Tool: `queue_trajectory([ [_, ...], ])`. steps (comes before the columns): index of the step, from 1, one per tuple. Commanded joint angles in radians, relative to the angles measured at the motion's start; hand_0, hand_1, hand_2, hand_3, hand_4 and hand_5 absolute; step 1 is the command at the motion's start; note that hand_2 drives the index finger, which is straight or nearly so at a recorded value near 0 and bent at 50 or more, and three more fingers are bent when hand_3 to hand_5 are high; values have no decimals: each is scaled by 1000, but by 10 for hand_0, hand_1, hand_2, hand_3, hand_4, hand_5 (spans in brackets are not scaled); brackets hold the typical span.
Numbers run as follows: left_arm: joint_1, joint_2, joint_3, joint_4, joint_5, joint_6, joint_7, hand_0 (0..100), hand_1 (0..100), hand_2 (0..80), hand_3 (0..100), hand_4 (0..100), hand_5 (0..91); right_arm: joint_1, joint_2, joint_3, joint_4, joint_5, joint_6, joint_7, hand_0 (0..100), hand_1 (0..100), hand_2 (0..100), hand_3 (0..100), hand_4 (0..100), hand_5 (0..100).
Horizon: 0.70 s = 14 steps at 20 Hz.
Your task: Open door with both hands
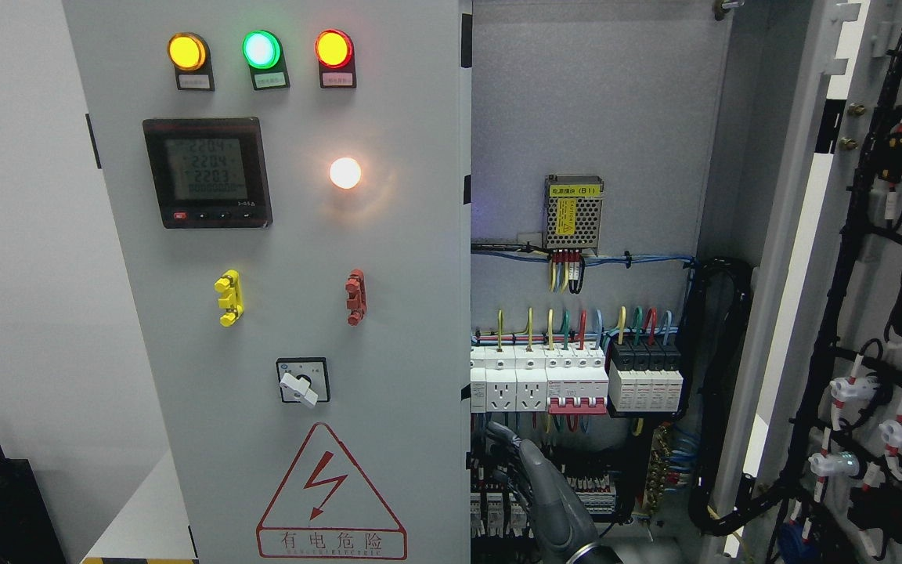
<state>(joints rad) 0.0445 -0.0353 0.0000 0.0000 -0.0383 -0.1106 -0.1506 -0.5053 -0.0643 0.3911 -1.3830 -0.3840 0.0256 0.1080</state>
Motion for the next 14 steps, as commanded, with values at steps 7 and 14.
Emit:
queue_trajectory([
  [7,0,0,-12,-23,0,0,0,0,0,0,0,32,0,-9,-2,12,9,-10,5,32,107,0,0,0,0,0],
  [14,0,0,-12,-23,0,0,0,0,0,0,0,31,0,-27,-2,8,10,-16,22,35,107,0,0,0,0,0],
])
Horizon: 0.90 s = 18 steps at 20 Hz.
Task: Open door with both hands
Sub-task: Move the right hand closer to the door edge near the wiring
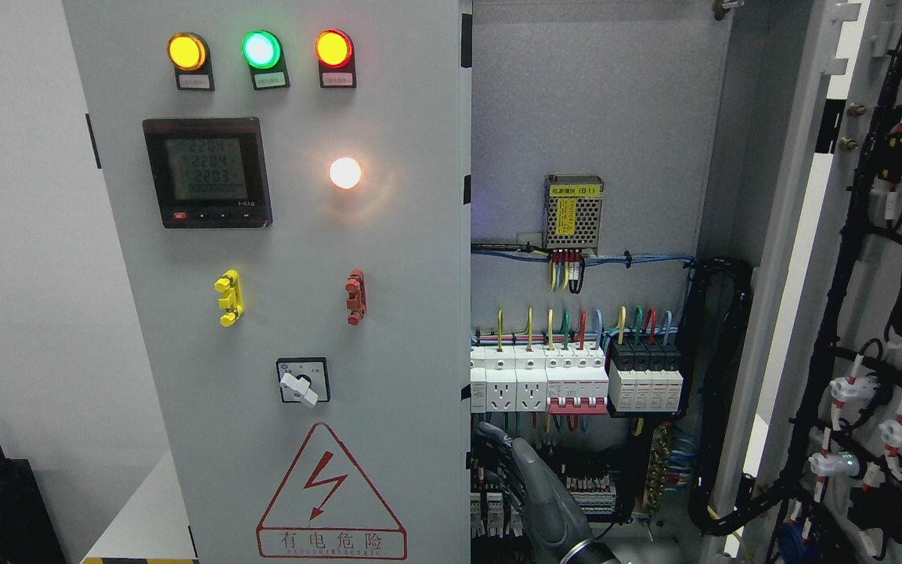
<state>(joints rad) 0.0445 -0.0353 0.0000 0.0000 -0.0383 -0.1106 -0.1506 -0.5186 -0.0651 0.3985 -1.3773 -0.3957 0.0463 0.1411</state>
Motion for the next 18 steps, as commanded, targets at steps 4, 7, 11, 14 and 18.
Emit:
queue_trajectory([
  [4,0,0,-12,-23,0,0,0,0,0,0,0,31,0,-17,-1,-1,4,-5,1,5,107,0,0,0,0,0],
  [7,0,0,-12,-23,0,0,0,0,0,0,0,32,0,-15,-1,0,4,-5,3,23,107,0,0,0,0,0],
  [11,0,0,-12,-23,2,0,0,0,0,0,0,31,0,-17,-1,-3,4,-5,20,40,108,0,0,0,0,0],
  [14,0,0,-12,-23,0,0,0,0,0,0,0,31,0,-17,-2,-9,6,-6,21,46,108,0,0,0,0,0],
  [18,0,0,-12,-23,0,0,0,0,0,0,0,31,0,-18,-4,-10,17,-31,24,52,108,0,0,0,0,0],
])
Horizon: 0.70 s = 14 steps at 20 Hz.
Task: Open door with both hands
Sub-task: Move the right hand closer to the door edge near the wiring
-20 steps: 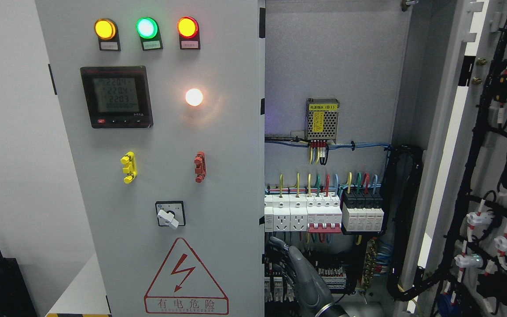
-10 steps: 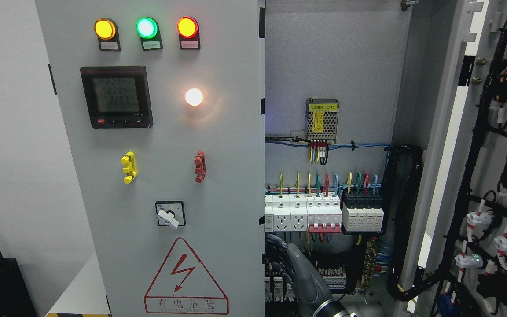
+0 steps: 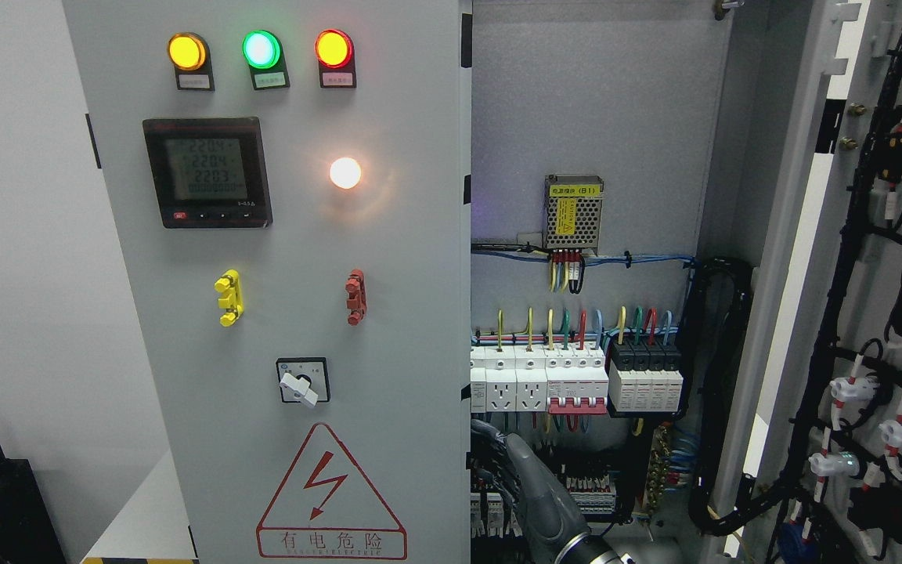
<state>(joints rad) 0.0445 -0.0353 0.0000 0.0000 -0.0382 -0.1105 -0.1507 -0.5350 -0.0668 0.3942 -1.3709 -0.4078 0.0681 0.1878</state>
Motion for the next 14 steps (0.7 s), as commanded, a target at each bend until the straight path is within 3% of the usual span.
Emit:
queue_trajectory([
  [1,0,0,-12,-23,0,0,0,0,0,0,0,31,0,-2,-2,-6,10,-23,2,7,108,0,0,0,0,0],
  [11,0,0,-12,-23,0,0,0,0,0,0,0,31,0,-22,1,-8,32,-23,-5,10,107,0,0,0,0,0],
  [14,0,0,-12,-23,1,2,0,0,0,0,0,31,0,-20,1,-8,32,-23,-5,35,107,0,0,0,0,0],
])
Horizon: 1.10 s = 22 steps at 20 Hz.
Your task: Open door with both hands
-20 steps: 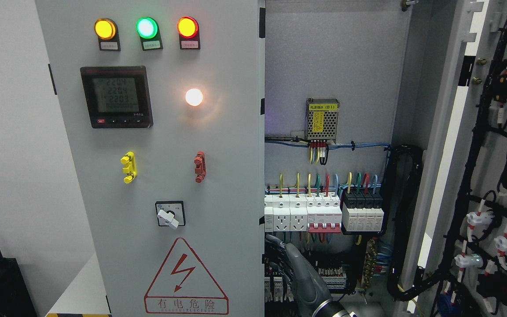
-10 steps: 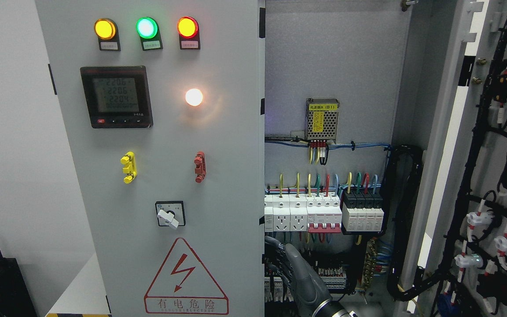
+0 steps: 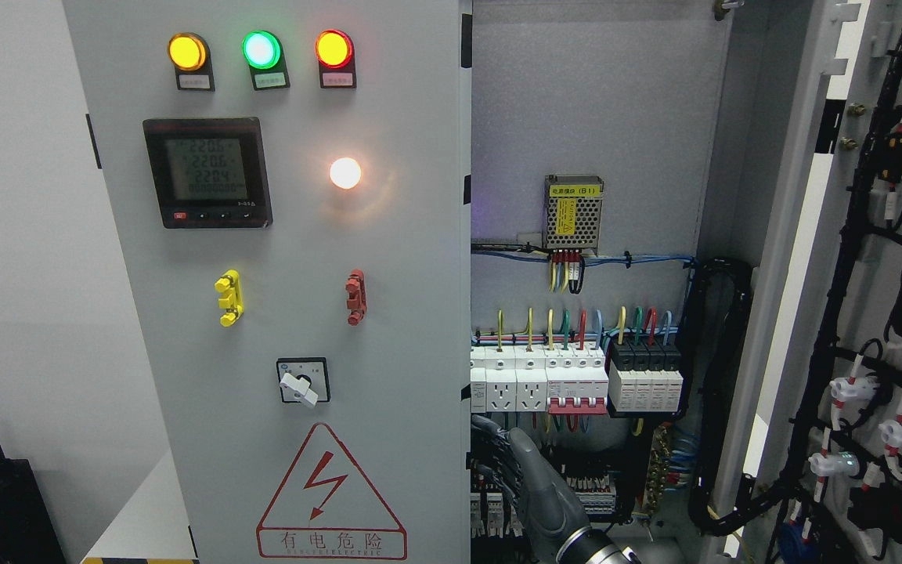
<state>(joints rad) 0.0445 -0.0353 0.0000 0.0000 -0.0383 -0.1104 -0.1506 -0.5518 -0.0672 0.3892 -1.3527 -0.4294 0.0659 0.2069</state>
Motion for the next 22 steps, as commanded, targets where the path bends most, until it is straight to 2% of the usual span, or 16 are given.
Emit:
queue_trajectory([
  [1,0,0,-12,-23,0,0,0,0,0,0,0,31,0,-5,1,-3,13,-2,-2,23,107,0,0,0,0,0],
  [22,0,0,-12,-23,0,0,0,0,0,0,0,31,0,-26,1,-7,44,-14,5,49,107,0,0,0,0,0],
])
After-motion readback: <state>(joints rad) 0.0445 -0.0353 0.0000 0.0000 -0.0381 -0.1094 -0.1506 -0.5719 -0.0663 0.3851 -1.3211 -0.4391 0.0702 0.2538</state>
